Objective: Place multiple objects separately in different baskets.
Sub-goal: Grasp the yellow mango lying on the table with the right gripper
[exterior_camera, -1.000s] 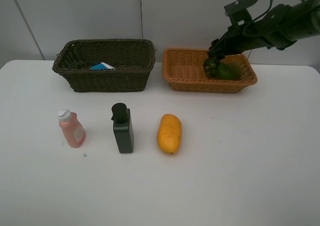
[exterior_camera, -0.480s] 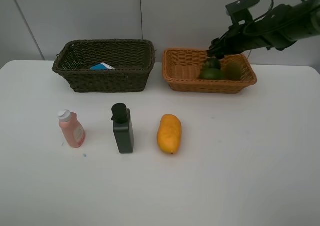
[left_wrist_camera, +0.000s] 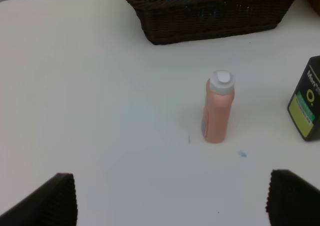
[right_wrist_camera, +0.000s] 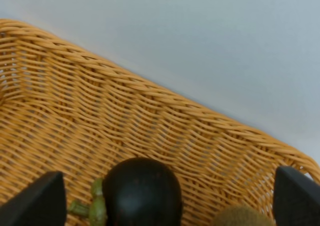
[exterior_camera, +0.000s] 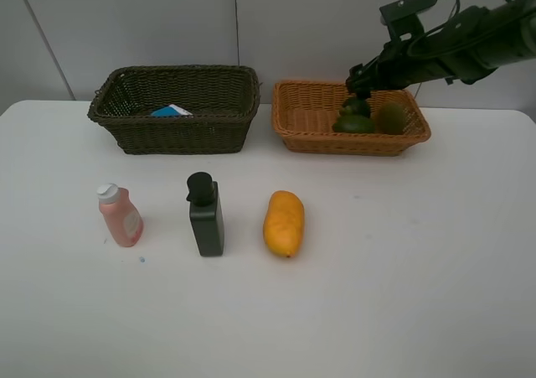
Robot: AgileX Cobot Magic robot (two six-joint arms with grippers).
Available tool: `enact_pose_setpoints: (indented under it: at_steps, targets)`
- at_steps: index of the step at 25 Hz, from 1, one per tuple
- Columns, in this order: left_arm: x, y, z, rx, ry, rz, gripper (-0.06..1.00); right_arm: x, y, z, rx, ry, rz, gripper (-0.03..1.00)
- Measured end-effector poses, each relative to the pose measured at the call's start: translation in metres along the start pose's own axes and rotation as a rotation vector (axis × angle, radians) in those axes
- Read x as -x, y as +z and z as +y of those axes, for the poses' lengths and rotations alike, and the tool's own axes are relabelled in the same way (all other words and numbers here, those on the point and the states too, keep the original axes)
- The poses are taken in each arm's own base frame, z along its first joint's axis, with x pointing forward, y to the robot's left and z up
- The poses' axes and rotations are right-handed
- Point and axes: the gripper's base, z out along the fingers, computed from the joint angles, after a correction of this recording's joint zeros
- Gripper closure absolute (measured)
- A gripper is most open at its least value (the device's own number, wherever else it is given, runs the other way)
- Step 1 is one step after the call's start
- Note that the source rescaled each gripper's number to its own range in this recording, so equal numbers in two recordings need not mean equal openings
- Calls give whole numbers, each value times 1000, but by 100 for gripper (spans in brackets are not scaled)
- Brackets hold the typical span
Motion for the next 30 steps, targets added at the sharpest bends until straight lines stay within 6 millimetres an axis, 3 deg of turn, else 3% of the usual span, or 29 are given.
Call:
enact_pose_setpoints:
  at_steps: [11,20,30]
  targets:
    - [0,0,0,0,0,0,-5,20,-33,5,132,49,13,-3]
    - [0,0,0,0,0,0,-5,20,-53,22,278,205,158,-3]
    - [0,0,0,0,0,0,-5,29,-80,75,178,108,314,-3]
